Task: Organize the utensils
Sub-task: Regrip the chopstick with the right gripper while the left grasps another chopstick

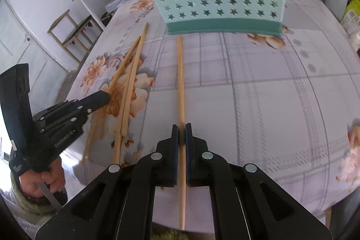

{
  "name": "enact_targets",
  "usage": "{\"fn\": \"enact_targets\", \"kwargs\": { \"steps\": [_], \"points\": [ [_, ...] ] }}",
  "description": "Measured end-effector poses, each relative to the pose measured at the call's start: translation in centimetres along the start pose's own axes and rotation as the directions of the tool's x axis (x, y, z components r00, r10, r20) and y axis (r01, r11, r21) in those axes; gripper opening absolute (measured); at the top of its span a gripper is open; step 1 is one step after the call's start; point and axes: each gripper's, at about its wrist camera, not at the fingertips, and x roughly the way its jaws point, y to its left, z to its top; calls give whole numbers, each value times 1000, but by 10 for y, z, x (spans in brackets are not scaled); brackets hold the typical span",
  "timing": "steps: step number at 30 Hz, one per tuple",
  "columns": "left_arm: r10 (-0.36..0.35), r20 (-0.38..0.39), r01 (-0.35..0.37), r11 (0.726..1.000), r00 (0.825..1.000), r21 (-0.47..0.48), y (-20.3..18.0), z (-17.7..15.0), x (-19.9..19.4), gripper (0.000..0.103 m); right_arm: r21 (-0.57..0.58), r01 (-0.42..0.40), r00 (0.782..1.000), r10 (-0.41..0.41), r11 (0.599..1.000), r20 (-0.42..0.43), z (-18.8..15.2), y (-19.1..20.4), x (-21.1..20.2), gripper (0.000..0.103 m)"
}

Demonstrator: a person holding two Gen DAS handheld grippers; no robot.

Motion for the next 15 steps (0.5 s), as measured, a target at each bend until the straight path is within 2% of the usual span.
{"fn": "enact_targets", "kwargs": {
  "steps": [3,6,7,8,10,15],
  "points": [
    [-12,-39,12,1000,999,-3,4,-9,-10,7,9,8,1000,-8,1000,-26,-11,-9,-11,4],
    [-24,-54,23,1000,998,-6,5,-12,-17,7,20,-23,998,24,1000,-55,-15,-16,-15,5],
    [-30,-55,30,1000,998,-6,5,-11,-17,10,20,-45,997,46,999,-60,-14,-18,-17,7],
    [-32,-59,32,999,998,-3,5,-9,-16,17,12,-61,996,62,998,-61,-11,-18,-18,10],
    [-11,-67,12,1000,998,17,2,-2,-12,25,-9,-43,998,43,999,-46,-5,-15,-18,26],
    [32,-61,-30,999,998,44,-2,20,6,25,-68,-30,999,29,997,-13,15,-2,-2,29]
  ]
}}
